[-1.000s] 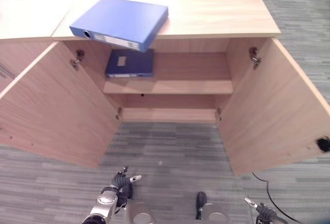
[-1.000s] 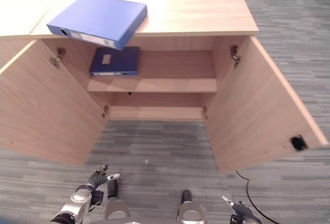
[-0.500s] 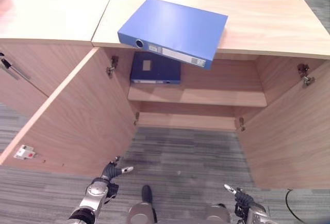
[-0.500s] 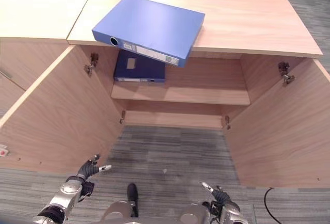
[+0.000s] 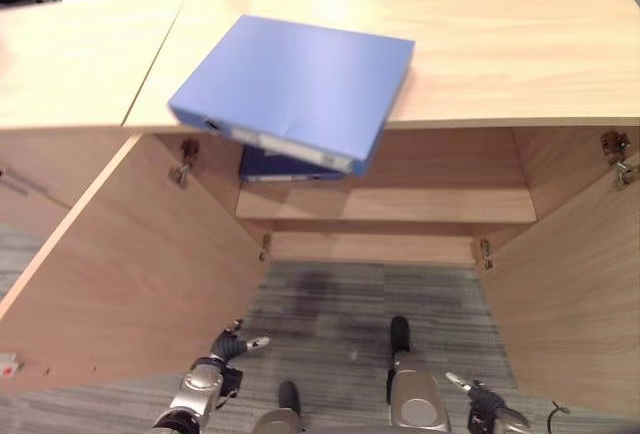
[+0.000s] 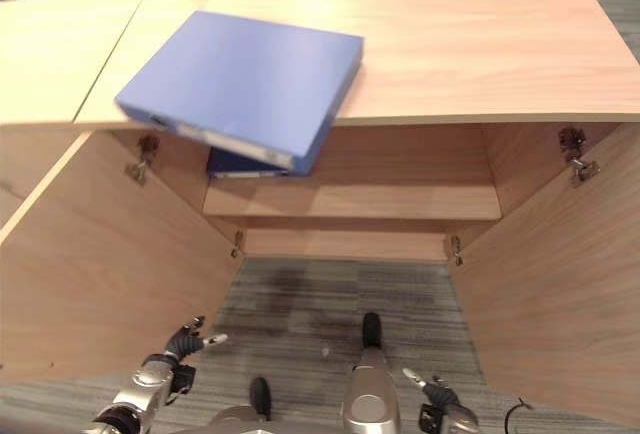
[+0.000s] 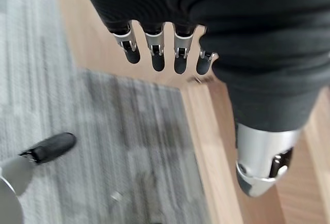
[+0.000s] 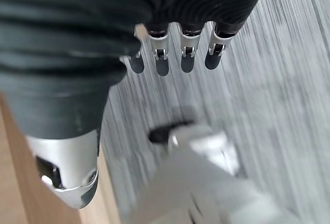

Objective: Put the empty folder in the office cabinet

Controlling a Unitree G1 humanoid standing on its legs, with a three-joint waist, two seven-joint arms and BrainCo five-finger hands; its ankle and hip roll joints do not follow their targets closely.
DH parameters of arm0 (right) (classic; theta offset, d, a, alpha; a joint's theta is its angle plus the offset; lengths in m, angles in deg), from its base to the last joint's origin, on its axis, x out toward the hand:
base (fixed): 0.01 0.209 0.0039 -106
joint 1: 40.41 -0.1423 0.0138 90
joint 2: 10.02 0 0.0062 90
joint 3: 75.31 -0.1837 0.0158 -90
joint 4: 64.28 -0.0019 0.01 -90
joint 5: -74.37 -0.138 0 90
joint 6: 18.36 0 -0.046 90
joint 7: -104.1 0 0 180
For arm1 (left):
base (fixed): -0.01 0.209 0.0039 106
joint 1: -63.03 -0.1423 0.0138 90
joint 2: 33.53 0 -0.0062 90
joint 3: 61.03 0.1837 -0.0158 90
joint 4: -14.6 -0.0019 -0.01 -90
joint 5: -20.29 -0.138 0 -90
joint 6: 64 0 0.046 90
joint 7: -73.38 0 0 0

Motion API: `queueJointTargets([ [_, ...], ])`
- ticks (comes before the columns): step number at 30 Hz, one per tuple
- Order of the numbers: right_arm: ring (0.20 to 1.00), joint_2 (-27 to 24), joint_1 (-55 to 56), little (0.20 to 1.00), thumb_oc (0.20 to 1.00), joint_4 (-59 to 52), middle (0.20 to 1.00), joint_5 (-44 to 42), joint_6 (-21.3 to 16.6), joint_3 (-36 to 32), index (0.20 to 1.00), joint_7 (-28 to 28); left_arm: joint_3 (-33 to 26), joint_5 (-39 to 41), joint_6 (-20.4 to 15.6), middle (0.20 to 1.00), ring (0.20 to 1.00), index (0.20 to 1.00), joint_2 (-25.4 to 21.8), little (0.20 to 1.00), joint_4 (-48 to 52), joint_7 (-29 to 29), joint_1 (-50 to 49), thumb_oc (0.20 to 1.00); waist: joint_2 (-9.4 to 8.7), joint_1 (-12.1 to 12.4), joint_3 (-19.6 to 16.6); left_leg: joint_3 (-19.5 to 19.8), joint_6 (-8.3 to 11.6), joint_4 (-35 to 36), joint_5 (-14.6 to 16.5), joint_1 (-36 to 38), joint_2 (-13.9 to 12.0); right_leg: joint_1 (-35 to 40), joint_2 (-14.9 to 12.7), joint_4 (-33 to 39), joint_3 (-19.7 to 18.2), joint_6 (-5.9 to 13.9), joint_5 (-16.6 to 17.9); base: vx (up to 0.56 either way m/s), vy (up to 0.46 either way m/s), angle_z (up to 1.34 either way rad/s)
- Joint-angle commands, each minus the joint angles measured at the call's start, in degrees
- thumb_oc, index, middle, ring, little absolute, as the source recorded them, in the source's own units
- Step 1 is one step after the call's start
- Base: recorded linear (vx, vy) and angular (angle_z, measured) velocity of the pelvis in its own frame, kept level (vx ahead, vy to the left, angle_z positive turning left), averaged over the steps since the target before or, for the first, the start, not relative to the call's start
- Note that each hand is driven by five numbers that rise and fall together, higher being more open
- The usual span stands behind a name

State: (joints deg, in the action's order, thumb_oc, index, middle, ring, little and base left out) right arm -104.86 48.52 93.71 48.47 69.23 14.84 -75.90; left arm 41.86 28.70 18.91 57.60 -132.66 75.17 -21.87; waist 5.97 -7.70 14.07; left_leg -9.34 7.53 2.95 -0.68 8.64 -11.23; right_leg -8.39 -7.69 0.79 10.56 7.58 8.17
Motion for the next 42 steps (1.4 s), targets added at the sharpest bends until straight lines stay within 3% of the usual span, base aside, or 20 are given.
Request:
queueJointTargets([
  [1,1.000,0.8,-0.4,1.000,1.000,0.2,1.000,-1.5,-1.4,0.3,1.000,0.0,-2.2,1.2,-1.9,1.000,1.000,1.000,-4.2,1.000,1.5,1.1,2.0,1.000,-3.29,0.5,0.7,-0.2,1.99,-10.1,4.7,0.1,3.4,-1.3,-4.3,-3.4,-0.6,2.62,-3.3,0.10,-0.156,0.07],
  [3,1.000,0.1,-0.5,1.000,1.000,-0.3,1.000,-0.7,-1.3,1.1,1.000,-0.2,-2.4,1.7,-1.7,1.000,1.000,1.000,-4.0,1.000,2.0,1.0,1.7,1.000,-3.24,0.8,0.7,0.4,3.32,-14.9,2.5,-1.9,2.3,0.7,-3.1,-2.2,0.0,1.29,-4.7,0.11,-0.220,0.06],
  [6,1.000,-1.5,-2.0,1.000,1.000,-0.7,1.000,-0.2,-1.3,1.8,1.000,0.3,-1.9,2.2,-1.5,1.000,1.000,1.000,-3.1,1.000,2.5,1.3,2.5,1.000,-4.29,2.0,2.4,3.2,4.59,-26.4,-1.7,-8.5,2.8,3.8,-2.5,0.2,0.4,-0.85,-6.4,0.05,-0.186,0.09],
  [8,1.000,-2.0,-3.0,1.000,1.000,-0.7,1.000,-1.4,-1.3,1.7,1.000,0.7,-1.6,2.4,-1.5,1.000,1.000,1.000,-2.4,1.000,2.4,1.8,2.9,1.000,-4.96,2.2,3.0,3.2,4.73,-30.4,-2.4,-11.3,2.6,5.5,-2.7,1.5,0.8,-1.41,-7.2,0.06,-0.084,0.00],
  [11,1.000,-2.0,-4.0,1.000,1.000,-0.6,1.000,-2.7,-1.4,1.8,1.000,1.1,-0.9,2.7,-1.5,1.000,1.000,1.000,-2.0,1.000,2.1,2.2,3.3,1.000,-5.41,3.1,3.1,3.5,3.18,-27.9,1.1,-13.7,4.7,5.9,-2.5,1.0,0.2,-1.45,-8.1,0.09,0.018,-0.05],
  [12,1.000,-2.1,-3.5,1.000,1.000,-0.4,1.000,-2.2,-1.3,2.0,1.000,0.9,-0.5,2.1,-1.1,1.000,1.000,1.000,-1.9,1.000,1.7,1.8,3.2,1.000,-5.59,4.0,2.5,3.2,1.11,-23.2,5.6,-14.2,6.8,6.1,-2.3,0.4,0.1,-1.07,-8.8,0.12,0.059,0.03],
  [14,1.000,-2.1,-3.4,1.000,1.000,-0.4,1.000,-2.2,-1.3,2.0,1.000,0.9,-0.5,2.1,-1.1,1.000,1.000,1.000,-1.8,1.000,1.7,1.8,3.2,1.000,-5.61,4.1,2.6,3.1,1.06,-23.1,5.6,-14.0,6.9,6.2,-2.4,0.3,0.0,-1.02,-8.8,0.07,0.053,0.02],
  [16,1.000,-1.7,-3.6,1.000,1.000,-0.6,1.000,-1.1,-1.2,2.6,1.000,0.6,0.0,1.2,-1.0,1.000,1.000,1.000,-2.2,1.000,1.6,1.3,2.9,1.000,-5.59,4.3,1.7,-1.8,-0.47,-17.9,7.3,-13.0,5.9,6.1,-1.9,-1.2,0.0,-0.48,-9.3,0.09,0.127,-0.06],
  [17,1.000,-1.1,-3.2,1.000,1.000,-0.4,1.000,-0.4,-1.0,2.5,1.000,0.4,-0.2,0.2,-0.7,1.000,1.000,1.000,-2.5,1.000,1.1,1.0,2.5,1.000,-5.73,4.4,1.0,-2.7,-1.45,-14.2,7.3,-10.2,6.5,6.4,-2.0,-2.5,0.1,0.08,-8.9,0.08,0.114,-0.15],
  [20,1.000,-0.6,-3.1,1.000,1.000,-0.6,1.000,-0.5,-0.8,2.4,1.000,0.5,-0.1,0.0,-0.5,1.000,1.000,1.000,-2.9,1.000,1.3,0.9,2.4,1.000,-6.01,4.4,0.9,-3.4,-1.56,-13.0,6.8,-9.6,6.6,6.1,-2.3,-3.6,0.5,0.47,-8.4,0.00,0.097,-0.23],
  [21,1.000,0.7,-3.5,1.000,1.000,-1.3,1.000,-0.6,-0.7,3.0,1.000,0.0,0.0,-0.6,-0.2,1.000,1.000,1.000,-4.4,1.000,2.3,0.5,2.2,1.000,-6.17,4.6,1.2,-4.9,-2.53,-8.7,5.9,-7.2,6.6,3.4,-2.2,-8.5,0.5,1.92,-8.0,-0.06,0.110,-0.13],
  [23,1.000,1.2,-3.7,1.000,1.000,-1.6,1.000,-0.3,-0.7,3.3,1.000,-0.1,0.0,-1.0,-0.2,1.000,1.000,1.000,-4.8,1.000,2.2,0.4,2.2,1.000,-6.19,4.9,1.3,-5.1,-2.94,-7.3,5.4,-6.3,6.7,2.2,-2.2,-10.8,0.0,2.64,-8.4,-0.09,0.115,-0.13],
  [25,1.000,2.4,-4.0,1.000,1.000,-2.4,1.000,0.4,-0.5,3.8,1.000,-0.5,-0.1,-2.1,0.0,1.000,1.000,1.000,-5.8,1.000,1.6,0.5,2.6,1.000,-5.76,4.9,2.0,-4.9,-3.97,-5.4,4.4,-5.6,6.1,0.2,-3.0,-16.9,-0.4,4.99,-8.4,-0.16,0.066,-0.12],
  [29,1.000,3.2,-3.9,1.000,1.000,-2.5,1.000,0.2,-0.9,3.5,1.000,-0.2,-0.8,-1.4,-0.3,1.000,1.000,1.000,-5.7,1.000,0.6,0.7,2.3,1.000,-5.26,6.2,0.3,-5.4,-4.46,-2.5,2.9,-5.5,6.5,3.8,-5.6,-16.3,0.9,4.24,-8.4,-0.05,-0.003,0.05],
  [34,1.000,3.7,-3.2,1.000,1.000,-2.2,1.000,0.5,-0.7,3.4,1.000,-0.5,-1.4,-2.0,0.0,1.000,1.000,1.000,-5.1,1.000,-0.6,0.3,0.9,1.000,-5.66,7.4,-2.3,-5.6,-4.91,-0.9,2.5,-4.6,7.6,6.6,-6.6,-15.0,-1.7,4.86,-7.3,0.01,-0.004,-0.04],
  [38,1.000,3.9,-3.6,1.000,1.000,-2.7,1.000,0.7,-0.8,4.2,1.000,-0.6,-1.5,-1.6,0.1,1.000,1.000,1.000,-5.2,1.000,-1.0,0.3,0.9,1.000,-5.71,8.4,-2.4,-6.0,-5.27,-1.4,2.1,-5.3,7.2,7.2,-6.8,-17.3,-1.6,5.24,-6.9,-0.07,-0.065,-0.11],
  [42,1.000,4.0,-3.6,1.000,1.000,-3.2,1.000,0.6,-0.8,4.5,1.000,-0.7,-1.7,-1.5,0.0,1.000,1.000,1.000,-5.3,1.000,-0.3,0.4,0.4,1.000,-6.34,9.4,-3.4,-6.6,-5.01,-1.4,1.2,-5.7,7.5,9.9,-7.4,-15.1,-1.0,5.39,-6.8,-0.03,-0.114,-0.19],
])
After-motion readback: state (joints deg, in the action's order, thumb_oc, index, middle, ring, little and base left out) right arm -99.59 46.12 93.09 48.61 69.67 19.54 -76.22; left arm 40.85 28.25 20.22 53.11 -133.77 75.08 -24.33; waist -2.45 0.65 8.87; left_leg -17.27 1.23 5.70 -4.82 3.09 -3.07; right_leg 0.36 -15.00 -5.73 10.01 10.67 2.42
